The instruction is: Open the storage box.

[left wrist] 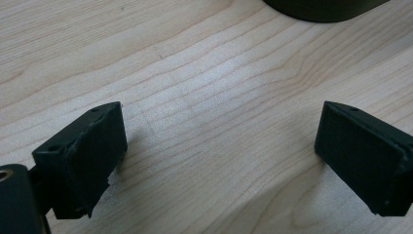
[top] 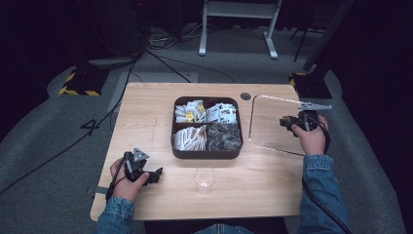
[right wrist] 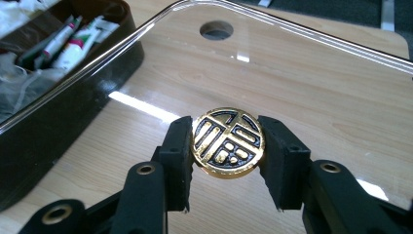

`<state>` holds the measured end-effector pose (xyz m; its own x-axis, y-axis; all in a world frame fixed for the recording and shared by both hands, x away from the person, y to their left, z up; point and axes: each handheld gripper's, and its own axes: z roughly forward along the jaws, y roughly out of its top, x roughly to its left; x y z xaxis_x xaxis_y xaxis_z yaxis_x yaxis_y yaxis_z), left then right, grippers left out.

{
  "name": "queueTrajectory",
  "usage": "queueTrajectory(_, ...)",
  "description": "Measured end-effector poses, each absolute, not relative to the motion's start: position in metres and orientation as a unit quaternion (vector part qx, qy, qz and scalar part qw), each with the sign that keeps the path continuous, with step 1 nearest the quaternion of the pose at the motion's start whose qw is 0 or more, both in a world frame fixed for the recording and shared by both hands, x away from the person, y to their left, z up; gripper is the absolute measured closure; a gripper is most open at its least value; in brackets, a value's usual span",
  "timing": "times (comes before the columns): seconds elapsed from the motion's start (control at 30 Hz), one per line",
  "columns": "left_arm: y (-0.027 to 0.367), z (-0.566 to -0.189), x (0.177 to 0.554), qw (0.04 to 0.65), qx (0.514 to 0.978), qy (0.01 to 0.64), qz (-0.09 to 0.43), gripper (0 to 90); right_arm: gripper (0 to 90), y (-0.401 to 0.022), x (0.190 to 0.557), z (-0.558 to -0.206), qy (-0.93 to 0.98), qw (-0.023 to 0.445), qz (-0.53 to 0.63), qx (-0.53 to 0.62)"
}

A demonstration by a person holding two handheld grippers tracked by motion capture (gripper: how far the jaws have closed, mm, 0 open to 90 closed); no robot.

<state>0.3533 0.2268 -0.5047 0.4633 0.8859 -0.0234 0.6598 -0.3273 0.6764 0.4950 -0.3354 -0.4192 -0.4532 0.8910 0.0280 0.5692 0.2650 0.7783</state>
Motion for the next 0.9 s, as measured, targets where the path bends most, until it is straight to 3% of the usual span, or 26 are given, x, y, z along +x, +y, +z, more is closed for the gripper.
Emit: queueTrajectory(0.9, 0.227, -0.505, 0.353, 0.316, 0.795, 0.486, 0.179, 5.2, 59.0, -0.343, 0.509, -0.460, 0.773, 0.210, 0.350, 0.485)
